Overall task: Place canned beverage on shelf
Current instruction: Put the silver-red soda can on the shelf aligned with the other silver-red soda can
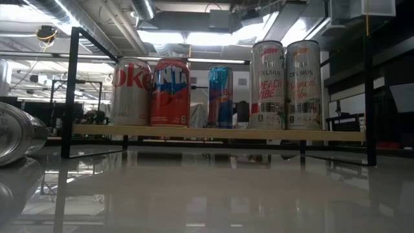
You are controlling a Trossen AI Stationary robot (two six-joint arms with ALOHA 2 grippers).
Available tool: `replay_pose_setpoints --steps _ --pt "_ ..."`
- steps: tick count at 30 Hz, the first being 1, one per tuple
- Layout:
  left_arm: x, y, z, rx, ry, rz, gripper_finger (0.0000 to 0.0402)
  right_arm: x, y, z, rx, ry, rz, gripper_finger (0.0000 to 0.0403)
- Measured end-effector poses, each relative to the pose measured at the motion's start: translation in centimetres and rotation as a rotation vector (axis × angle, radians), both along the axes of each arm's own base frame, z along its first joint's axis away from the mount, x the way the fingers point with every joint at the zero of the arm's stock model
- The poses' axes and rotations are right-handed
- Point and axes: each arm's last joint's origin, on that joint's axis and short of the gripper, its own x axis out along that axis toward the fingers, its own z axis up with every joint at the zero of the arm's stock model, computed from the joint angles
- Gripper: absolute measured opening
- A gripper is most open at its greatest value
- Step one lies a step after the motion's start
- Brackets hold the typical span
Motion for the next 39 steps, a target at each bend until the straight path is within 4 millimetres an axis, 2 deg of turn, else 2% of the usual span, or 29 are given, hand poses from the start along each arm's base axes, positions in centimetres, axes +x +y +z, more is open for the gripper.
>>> replay_pose_setpoints --steps 5,13,21,27,34,39 --pt "0.3 -3.0 -1.8 -0.070 -0.129 -0.068 0.0336 -2.3 2.0 0.1 0.052 -0.027 -0.097 0.0347" --pt "1.1 -5.3 -3.8 -0.188 -0.287 -0.108 0.0336 -4.4 6.3 -1.1 0.077 0.027 -0.019 0.0347" --pt "1.5 -5.7 -4.9 -0.229 -0.344 -0.108 0.0336 -6.4 9.9 -2.5 0.086 0.139 0.138 0.0347" --pt "1.5 -5.6 -5.0 -0.226 -0.340 -0.108 0.0336 -7.1 11.6 -3.4 0.066 0.151 0.184 0.0347" --pt "1.5 -5.6 -5.0 -0.225 -0.340 -0.107 0.0336 -6.3 12.8 -3.9 0.094 0.120 0.201 0.0347" --pt "1.5 -5.6 -5.0 -0.223 -0.342 -0.104 0.0336 -6.2 12.9 -4.2 0.011 0.122 0.386 0.0347"
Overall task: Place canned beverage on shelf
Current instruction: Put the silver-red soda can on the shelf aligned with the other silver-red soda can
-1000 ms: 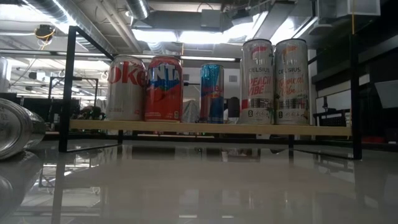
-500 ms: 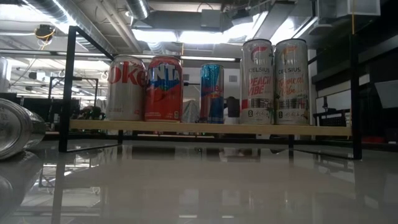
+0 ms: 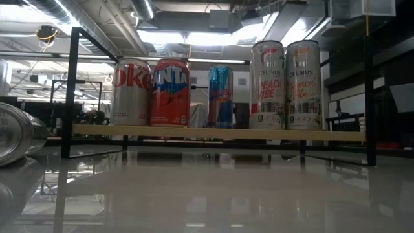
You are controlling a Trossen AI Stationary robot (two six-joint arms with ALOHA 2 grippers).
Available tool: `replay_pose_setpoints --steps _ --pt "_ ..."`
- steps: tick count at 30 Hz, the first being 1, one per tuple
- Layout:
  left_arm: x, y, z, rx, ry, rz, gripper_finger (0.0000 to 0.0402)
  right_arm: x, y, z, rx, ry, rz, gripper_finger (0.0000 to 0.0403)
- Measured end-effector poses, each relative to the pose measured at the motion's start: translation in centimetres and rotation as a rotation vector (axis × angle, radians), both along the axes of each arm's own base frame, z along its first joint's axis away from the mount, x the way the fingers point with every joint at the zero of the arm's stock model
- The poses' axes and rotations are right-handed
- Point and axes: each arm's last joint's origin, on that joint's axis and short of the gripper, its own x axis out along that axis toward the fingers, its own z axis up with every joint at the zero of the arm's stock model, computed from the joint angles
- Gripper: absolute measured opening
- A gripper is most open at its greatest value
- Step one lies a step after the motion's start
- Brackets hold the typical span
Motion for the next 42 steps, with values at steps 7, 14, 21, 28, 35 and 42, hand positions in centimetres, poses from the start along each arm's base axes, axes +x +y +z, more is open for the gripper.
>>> replay_pose_setpoints --steps 7,14,21,28,35,42 --pt "0.0 0.0 0.0 0.000 0.000 0.001 0.0336 -0.5 0.9 -1.8 -0.135 0.057 0.270 0.0347" --pt "0.0 0.0 0.0 0.000 0.000 0.002 0.0336 -1.4 1.7 -5.9 -0.305 0.129 0.493 0.0347" --pt "0.0 0.0 0.0 0.000 0.000 0.003 0.0336 -2.0 1.4 -11.3 -0.443 0.294 0.604 0.0347" --pt "0.0 0.0 0.0 0.002 0.000 0.002 0.0336 -2.0 1.5 -14.5 -0.432 0.332 0.637 0.0347" --pt "0.0 0.0 0.0 0.007 -0.004 0.010 0.0336 -1.9 1.5 -15.0 -0.463 0.298 0.632 0.0347" --pt "0.0 0.0 0.0 0.007 -0.004 0.010 0.0336 -1.6 2.1 -15.0 -0.412 0.249 0.640 0.0347"
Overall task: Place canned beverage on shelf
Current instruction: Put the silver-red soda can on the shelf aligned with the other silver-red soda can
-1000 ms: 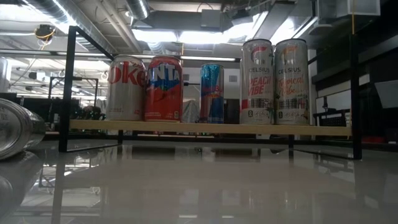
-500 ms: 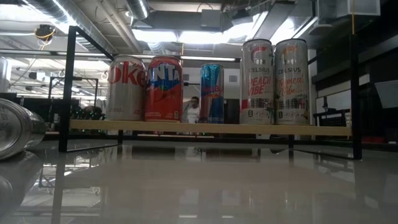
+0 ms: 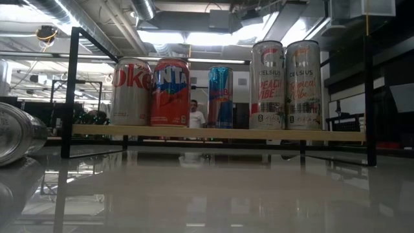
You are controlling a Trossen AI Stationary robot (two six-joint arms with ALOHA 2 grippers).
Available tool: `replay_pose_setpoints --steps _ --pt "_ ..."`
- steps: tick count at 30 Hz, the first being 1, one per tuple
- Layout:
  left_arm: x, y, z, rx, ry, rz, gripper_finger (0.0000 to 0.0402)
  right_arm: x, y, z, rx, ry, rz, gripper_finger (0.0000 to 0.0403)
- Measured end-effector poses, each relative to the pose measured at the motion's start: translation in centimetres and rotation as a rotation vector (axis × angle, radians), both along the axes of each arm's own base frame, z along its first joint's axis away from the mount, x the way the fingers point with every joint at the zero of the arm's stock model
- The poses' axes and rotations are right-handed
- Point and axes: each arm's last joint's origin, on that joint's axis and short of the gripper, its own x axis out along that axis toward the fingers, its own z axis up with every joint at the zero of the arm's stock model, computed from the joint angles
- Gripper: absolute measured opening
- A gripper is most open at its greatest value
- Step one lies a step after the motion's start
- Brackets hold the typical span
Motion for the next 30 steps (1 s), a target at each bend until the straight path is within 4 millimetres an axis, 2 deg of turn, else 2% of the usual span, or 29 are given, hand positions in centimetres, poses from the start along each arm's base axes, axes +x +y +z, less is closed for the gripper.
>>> replay_pose_setpoints --steps 5,15,30 --pt "0.0 0.0 0.0 0.000 0.000 0.000 0.0336 0.0 0.0 -0.2 -0.001 -0.008 0.011 0.0347" --pt "0.0 0.0 0.0 0.000 0.000 0.000 0.0336 -0.2 -0.4 -3.2 -0.024 0.016 0.010 0.0347" --pt "0.0 0.0 0.0 0.001 0.000 0.000 0.0336 0.3 0.0 -3.3 0.038 0.011 -0.026 0.0347"
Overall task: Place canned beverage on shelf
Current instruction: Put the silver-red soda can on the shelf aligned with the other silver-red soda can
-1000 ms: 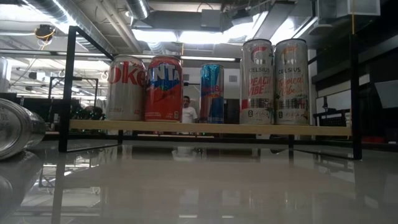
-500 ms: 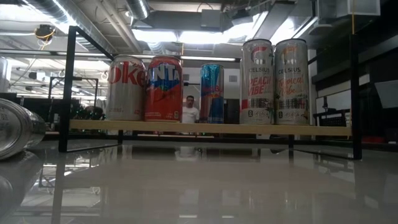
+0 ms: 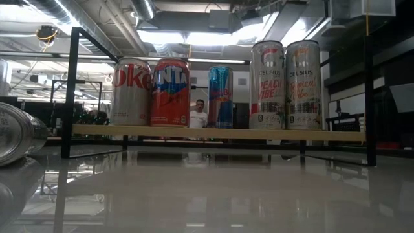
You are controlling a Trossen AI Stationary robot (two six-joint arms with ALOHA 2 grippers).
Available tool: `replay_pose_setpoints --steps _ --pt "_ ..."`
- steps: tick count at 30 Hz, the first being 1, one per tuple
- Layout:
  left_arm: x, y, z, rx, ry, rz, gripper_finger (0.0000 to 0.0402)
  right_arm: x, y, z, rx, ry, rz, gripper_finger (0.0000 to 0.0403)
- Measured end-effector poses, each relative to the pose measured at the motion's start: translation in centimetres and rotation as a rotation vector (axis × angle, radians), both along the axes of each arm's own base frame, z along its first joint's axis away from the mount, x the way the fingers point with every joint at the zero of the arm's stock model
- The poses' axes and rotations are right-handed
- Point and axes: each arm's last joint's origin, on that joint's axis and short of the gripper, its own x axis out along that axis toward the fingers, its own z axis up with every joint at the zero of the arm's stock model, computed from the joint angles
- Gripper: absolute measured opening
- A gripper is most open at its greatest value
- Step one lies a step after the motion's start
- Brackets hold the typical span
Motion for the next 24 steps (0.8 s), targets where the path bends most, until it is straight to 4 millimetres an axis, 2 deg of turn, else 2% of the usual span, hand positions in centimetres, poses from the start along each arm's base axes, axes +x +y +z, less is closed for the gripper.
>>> replay_pose_setpoints --steps 12,24 --pt "0.00 0.00 0.00 0.000 0.000 0.000 0.0336 0.27 -0.13 0.01 0.003 0.009 -0.099 0.0347" --pt "0.00 0.00 0.00 0.000 0.000 0.000 0.0336 0.28 -0.08 0.02 0.007 0.006 -0.100 0.0347"
